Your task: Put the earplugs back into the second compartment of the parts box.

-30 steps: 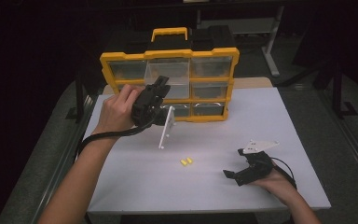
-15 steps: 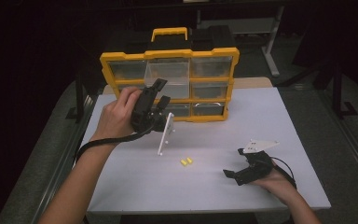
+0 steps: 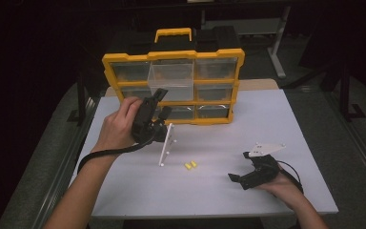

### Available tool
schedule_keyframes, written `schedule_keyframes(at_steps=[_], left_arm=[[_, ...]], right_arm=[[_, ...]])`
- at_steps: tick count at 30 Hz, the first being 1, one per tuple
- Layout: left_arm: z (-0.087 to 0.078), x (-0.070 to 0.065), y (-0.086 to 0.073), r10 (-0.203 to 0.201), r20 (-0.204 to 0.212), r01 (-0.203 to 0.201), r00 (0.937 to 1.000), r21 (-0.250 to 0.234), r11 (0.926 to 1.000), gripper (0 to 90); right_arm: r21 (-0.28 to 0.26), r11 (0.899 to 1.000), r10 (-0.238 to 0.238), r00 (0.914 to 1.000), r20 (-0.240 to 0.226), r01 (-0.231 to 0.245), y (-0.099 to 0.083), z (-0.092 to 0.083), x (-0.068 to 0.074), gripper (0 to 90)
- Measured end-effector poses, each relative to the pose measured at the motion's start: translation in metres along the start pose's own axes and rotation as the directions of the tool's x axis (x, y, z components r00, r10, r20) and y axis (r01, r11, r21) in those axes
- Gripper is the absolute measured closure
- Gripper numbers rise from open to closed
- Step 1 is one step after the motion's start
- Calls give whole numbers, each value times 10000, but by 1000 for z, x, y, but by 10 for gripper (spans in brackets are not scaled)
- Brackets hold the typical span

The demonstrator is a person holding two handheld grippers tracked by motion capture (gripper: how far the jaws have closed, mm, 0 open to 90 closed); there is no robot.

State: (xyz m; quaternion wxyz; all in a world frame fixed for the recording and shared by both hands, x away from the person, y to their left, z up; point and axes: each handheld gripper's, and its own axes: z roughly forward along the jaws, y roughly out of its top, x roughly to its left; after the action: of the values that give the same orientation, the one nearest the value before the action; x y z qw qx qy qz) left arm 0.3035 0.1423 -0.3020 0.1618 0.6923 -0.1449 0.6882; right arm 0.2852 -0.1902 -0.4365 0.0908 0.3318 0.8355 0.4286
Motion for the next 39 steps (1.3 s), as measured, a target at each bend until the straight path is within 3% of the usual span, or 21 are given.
schedule_keyframes(at_steps=[10, 23, 34, 39], left_arm=[[-4, -16, -2, -79, 161, 79, 9998, -15, 10000, 266], [-9, -49, -5, -244, 431, 242, 9988, 54, 9997, 206], [-13, -69, -6, -392, 656, 388, 9971, 71, 9992, 162], [-16, -81, -7, -314, 803, 301, 9963, 168, 9994, 141]], right_arm=[[-18, 10000, -13, 10000, -5, 13, 0, 0, -1, 0], [-7, 10000, 36, 10000, 29, -36, 0, 0, -1, 0], [-50, 10000, 58, 10000, 40, -58, -2, -2, -1, 0], [-53, 10000, 53, 10000, 51, -53, -2, -2, 0, 0]])
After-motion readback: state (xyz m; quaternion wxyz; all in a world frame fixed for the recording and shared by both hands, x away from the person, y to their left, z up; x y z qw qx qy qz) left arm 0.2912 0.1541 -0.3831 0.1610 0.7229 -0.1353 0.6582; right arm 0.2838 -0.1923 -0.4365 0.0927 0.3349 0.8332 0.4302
